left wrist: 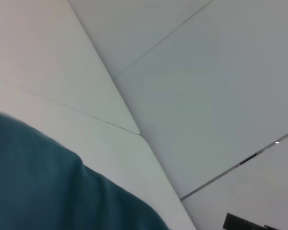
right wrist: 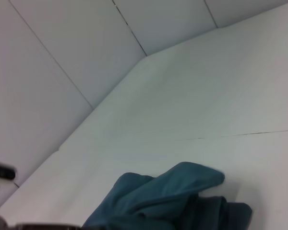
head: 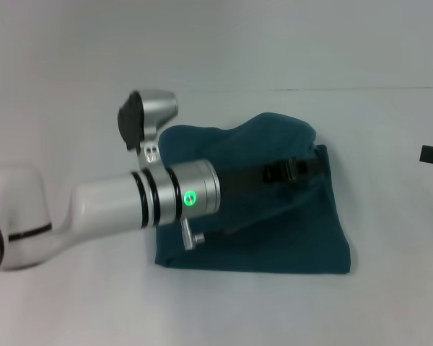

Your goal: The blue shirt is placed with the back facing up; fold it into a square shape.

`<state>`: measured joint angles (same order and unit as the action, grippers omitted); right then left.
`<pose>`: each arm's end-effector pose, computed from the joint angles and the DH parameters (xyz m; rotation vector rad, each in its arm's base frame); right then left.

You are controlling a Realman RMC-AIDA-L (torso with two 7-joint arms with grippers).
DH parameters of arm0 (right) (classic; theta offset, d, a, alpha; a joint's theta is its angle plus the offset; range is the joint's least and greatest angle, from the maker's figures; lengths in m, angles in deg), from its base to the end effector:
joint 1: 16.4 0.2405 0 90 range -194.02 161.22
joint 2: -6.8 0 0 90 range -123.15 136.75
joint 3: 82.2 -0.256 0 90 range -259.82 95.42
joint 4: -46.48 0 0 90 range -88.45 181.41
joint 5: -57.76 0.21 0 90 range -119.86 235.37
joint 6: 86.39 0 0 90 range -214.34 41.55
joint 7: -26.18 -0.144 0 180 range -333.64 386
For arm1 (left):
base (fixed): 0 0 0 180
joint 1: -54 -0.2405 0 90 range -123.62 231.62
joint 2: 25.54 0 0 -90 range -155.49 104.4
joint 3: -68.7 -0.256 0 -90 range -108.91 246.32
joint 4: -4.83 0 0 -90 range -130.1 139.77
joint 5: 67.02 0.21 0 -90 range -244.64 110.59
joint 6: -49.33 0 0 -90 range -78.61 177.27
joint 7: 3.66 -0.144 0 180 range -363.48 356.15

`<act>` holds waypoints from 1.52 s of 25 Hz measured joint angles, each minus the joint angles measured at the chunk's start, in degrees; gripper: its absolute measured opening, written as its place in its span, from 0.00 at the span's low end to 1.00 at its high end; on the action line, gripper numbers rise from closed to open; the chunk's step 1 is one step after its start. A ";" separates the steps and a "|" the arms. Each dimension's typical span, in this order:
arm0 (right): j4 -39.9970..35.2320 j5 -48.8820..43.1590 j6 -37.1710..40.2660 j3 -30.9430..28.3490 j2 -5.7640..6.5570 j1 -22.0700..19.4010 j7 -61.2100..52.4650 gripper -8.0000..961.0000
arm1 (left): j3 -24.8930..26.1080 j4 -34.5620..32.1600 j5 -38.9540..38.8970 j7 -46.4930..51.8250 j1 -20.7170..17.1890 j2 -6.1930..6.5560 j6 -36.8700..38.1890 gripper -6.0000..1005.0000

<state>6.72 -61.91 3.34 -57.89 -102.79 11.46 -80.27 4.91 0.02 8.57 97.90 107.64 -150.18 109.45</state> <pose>0.3238 0.3373 0.1052 -2.2886 1.2450 0.7269 -0.1496 0.3760 -0.1325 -2.4445 -1.5905 -0.9706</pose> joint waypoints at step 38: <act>13.03 -6.10 -15.91 7.34 -1.30 12.52 -19.32 0.95 | 10.43 -34.24 28.80 -17.55 -25.20 1.80 24.86 0.94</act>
<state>19.75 -68.02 -12.58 -50.55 -104.10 23.98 -99.59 15.34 -34.21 37.37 80.35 82.45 -148.38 134.31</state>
